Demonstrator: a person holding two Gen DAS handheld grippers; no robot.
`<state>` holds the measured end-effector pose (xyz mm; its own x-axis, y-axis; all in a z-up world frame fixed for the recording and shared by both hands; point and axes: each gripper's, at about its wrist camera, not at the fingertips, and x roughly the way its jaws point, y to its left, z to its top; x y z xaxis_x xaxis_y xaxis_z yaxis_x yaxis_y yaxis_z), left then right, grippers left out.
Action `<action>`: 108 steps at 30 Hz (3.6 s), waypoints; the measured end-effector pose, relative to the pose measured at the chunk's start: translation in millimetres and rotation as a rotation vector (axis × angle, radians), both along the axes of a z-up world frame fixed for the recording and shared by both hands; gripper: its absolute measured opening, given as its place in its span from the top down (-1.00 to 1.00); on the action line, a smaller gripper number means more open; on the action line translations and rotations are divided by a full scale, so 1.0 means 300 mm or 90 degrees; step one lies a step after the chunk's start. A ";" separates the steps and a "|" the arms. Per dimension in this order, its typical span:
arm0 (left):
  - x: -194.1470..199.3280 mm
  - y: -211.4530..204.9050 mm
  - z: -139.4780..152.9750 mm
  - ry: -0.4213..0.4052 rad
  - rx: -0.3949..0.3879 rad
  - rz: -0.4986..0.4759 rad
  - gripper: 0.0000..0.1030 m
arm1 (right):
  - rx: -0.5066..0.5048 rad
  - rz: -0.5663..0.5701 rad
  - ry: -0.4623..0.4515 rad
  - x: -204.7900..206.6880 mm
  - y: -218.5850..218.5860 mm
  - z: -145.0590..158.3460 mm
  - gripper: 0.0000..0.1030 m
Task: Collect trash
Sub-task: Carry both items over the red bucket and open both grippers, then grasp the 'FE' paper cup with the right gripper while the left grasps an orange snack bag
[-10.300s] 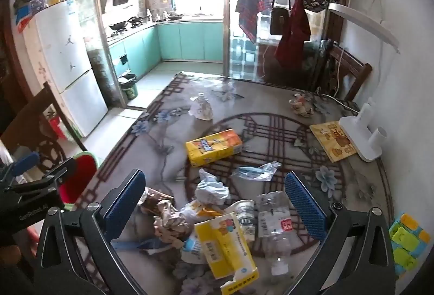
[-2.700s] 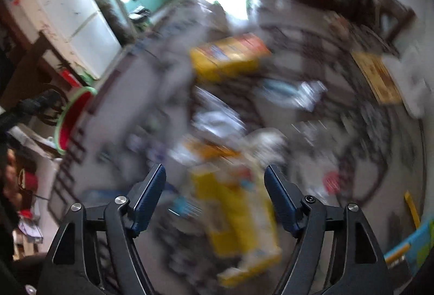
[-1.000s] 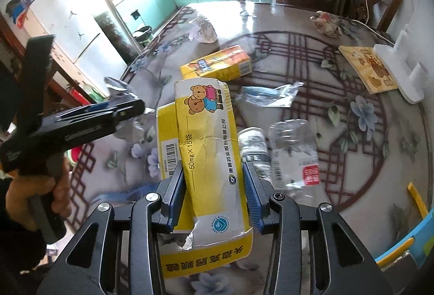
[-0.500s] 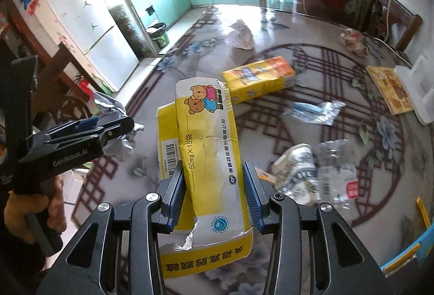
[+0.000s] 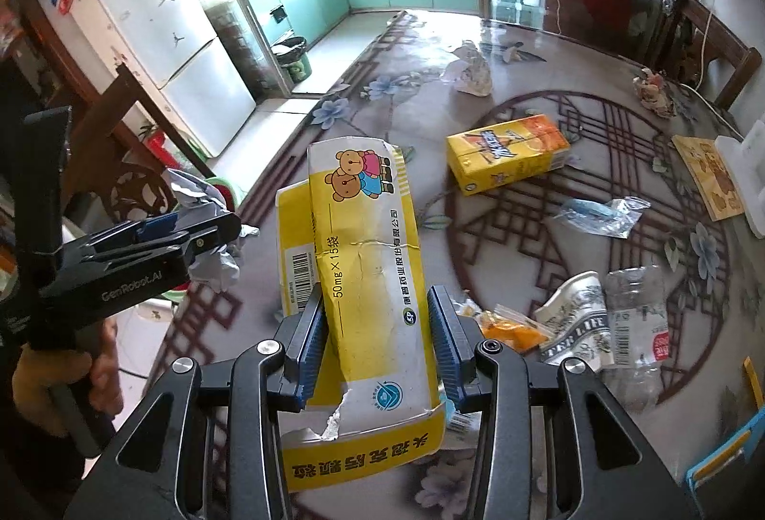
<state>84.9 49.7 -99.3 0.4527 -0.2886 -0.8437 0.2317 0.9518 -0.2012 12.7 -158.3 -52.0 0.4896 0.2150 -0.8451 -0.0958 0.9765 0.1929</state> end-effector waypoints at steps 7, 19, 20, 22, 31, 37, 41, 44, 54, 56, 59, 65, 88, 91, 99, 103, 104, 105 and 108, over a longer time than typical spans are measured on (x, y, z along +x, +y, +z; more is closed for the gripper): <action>0.039 0.135 0.003 -0.007 0.002 0.046 -0.02 | -0.001 0.026 0.000 0.038 0.092 -0.001 0.24; 0.067 0.438 -0.035 0.001 0.016 0.140 -0.02 | -0.003 0.087 0.004 0.116 0.291 -0.018 0.24; 0.069 0.455 -0.038 0.002 0.016 0.144 -0.02 | -0.004 0.090 0.005 0.121 0.306 -0.019 0.24; 0.074 0.508 -0.051 0.004 0.018 0.159 -0.03 | -0.006 0.096 0.008 0.133 0.340 -0.022 0.24; 0.099 0.701 -0.124 0.027 0.028 0.214 -0.03 | -0.017 0.131 0.006 0.183 0.490 -0.029 0.24; 0.113 0.797 -0.174 0.046 0.039 0.239 -0.03 | -0.008 0.169 0.020 0.237 0.610 -0.069 0.24; 0.122 0.847 -0.198 0.054 0.043 0.248 -0.04 | -0.017 0.191 0.028 0.274 0.679 -0.095 0.23; 0.144 0.879 -0.216 0.059 0.044 0.253 -0.04 | -0.020 0.200 0.035 0.305 0.719 -0.115 0.23; 0.212 0.924 -0.252 0.069 0.050 0.259 -0.04 | -0.027 0.223 0.064 0.363 0.798 -0.168 0.23; 0.222 0.929 -0.258 0.072 0.052 0.260 -0.04 | -0.029 0.223 0.066 0.369 0.806 -0.171 0.23; 0.240 0.938 -0.271 0.077 0.055 0.265 -0.04 | -0.034 0.230 0.067 0.380 0.825 -0.178 0.22; 0.268 0.945 -0.276 0.078 0.069 0.273 -0.10 | -0.033 0.233 0.065 0.397 0.837 -0.182 0.20; 0.220 0.722 -0.161 0.048 0.068 0.234 -0.27 | -0.008 0.180 -0.011 0.268 0.584 -0.039 -0.27; 0.195 0.632 -0.139 0.040 0.064 0.213 -0.27 | -0.017 0.154 -0.013 0.222 0.486 -0.030 -0.27; 0.106 0.296 -0.092 0.023 0.052 0.120 -0.27 | -0.048 0.021 0.015 0.083 0.060 -0.055 -0.27; 0.062 0.116 -0.078 0.020 0.043 0.073 -0.27 | -0.092 -0.054 0.058 0.031 -0.168 -0.107 -0.27; 0.048 0.064 -0.074 0.022 0.037 0.060 -0.27 | -0.095 -0.068 0.075 0.026 -0.222 -0.129 -0.27; 0.035 0.017 -0.071 0.023 0.033 0.046 -0.27 | -0.093 -0.078 0.089 0.021 -0.268 -0.151 -0.27; -0.013 -0.135 -0.070 0.029 0.030 -0.002 -0.27 | -0.058 -0.090 0.136 0.020 -0.366 -0.215 -0.24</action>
